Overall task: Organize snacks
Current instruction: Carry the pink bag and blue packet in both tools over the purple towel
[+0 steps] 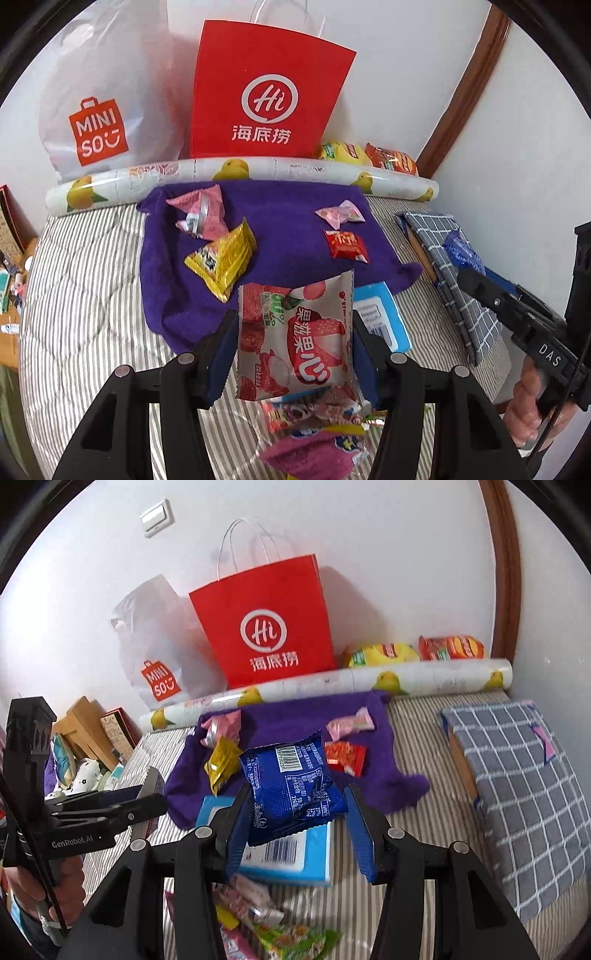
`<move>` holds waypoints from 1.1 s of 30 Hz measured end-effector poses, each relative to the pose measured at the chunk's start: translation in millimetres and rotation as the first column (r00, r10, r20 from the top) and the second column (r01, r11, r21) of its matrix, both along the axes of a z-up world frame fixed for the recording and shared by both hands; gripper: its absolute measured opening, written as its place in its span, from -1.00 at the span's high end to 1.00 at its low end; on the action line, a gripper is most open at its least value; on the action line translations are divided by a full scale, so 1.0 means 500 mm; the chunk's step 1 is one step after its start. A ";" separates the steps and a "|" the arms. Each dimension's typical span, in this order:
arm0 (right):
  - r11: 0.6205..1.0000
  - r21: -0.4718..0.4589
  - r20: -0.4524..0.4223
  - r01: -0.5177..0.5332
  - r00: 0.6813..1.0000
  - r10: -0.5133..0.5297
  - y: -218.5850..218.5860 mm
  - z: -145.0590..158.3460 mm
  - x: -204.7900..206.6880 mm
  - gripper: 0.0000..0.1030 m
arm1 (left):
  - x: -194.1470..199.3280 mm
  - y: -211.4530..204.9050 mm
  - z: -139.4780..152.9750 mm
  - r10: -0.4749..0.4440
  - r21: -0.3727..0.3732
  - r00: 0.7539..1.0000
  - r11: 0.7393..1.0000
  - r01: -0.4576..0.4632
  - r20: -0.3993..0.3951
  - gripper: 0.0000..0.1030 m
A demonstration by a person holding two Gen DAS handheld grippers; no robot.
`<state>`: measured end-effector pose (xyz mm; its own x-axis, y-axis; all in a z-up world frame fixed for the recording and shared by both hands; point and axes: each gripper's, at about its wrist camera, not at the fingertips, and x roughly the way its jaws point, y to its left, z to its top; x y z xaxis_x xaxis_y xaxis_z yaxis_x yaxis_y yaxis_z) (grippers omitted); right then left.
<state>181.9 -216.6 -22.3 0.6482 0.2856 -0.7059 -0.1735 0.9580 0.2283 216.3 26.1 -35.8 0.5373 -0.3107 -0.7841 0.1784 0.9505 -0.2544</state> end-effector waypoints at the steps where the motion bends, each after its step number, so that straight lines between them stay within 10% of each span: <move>1: 1.000 -0.006 0.006 -0.003 1.000 0.003 0.001 0.002 0.008 0.05 | 0.006 0.002 0.001 0.002 0.000 1.000 1.000 -0.002 0.002 -0.06; 33: 0.997 -0.020 -0.116 -0.074 0.991 0.072 0.005 -0.155 0.249 0.05 | 0.219 -0.036 -0.060 0.020 0.002 0.999 1.000 -0.020 -0.047 -0.06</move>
